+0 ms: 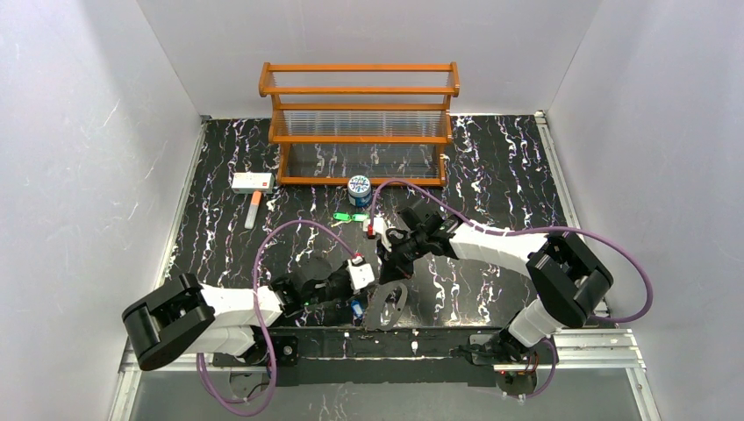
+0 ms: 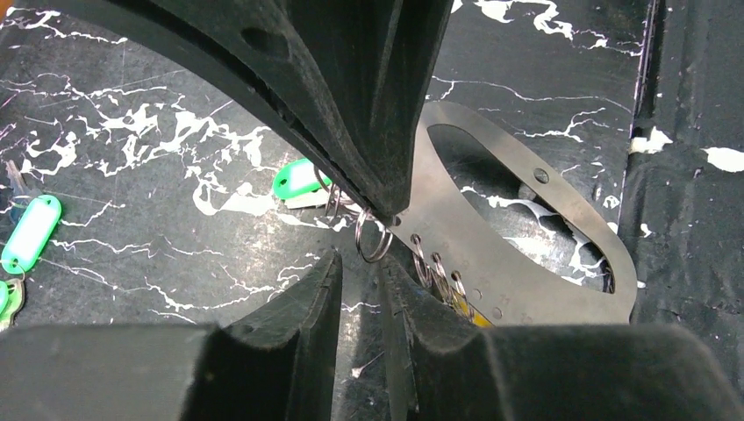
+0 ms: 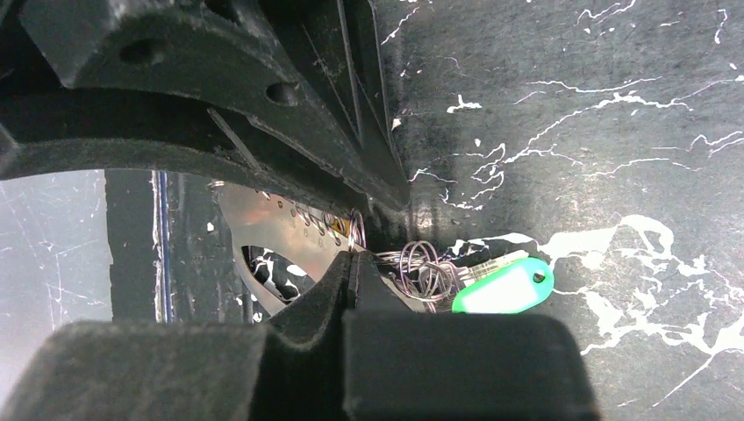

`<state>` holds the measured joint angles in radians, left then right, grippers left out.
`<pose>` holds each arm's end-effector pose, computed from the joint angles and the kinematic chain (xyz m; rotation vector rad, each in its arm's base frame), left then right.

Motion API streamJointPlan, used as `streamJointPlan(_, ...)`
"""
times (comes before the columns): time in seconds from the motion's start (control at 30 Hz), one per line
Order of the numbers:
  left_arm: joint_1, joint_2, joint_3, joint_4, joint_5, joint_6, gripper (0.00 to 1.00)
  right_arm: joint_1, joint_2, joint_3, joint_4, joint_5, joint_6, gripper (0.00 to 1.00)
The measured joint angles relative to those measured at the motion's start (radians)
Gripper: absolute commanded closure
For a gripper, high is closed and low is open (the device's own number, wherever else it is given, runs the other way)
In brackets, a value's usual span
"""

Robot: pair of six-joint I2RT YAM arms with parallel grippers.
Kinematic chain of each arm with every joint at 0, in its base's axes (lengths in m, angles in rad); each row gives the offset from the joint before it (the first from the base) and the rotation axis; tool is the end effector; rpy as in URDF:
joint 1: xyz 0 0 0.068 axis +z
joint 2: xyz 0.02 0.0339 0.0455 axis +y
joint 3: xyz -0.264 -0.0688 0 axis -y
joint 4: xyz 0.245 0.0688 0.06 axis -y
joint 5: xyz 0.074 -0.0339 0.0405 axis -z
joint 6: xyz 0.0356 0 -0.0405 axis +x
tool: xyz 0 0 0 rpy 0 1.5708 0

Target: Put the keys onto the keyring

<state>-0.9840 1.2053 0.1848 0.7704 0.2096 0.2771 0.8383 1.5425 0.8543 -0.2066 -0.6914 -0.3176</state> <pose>0.1103 -0.1793 0.1557 1.2221 1.4159 -0.6851 0.1860 0.2407 0.1890 -1.6021 1.8872 1.0769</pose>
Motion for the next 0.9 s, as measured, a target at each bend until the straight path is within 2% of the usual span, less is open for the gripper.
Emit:
streamJointPlan(0.27,0.000,0.018,0.019,0.016,0.028,-0.018,0.80,0.000,-0.001,0.000,0.000,-0.007,-0.002,0.99)
streamJointPlan(0.6,0.000,0.027,0.020,0.022,0.043,-0.031,0.98,0.000,-0.003,-0.003,-0.002,-0.001,-0.024,0.99)
streamJointPlan(0.67,0.000,0.029,0.020,0.025,0.043,-0.035,0.97,0.000,-0.009,-0.010,0.000,0.001,-0.028,0.99)
streamJointPlan(0.73,0.000,0.029,0.020,0.027,0.044,-0.037,0.87,0.000,-0.017,-0.017,0.005,0.002,-0.030,0.99)
streamJointPlan(0.8,0.000,0.028,0.020,0.029,0.044,-0.039,0.82,0.000,-0.021,-0.019,0.006,0.003,-0.031,0.99)
streamJointPlan(0.9,0.000,0.018,0.020,0.028,0.041,-0.034,0.80,0.000,-0.023,-0.019,0.007,0.003,-0.030,0.99)
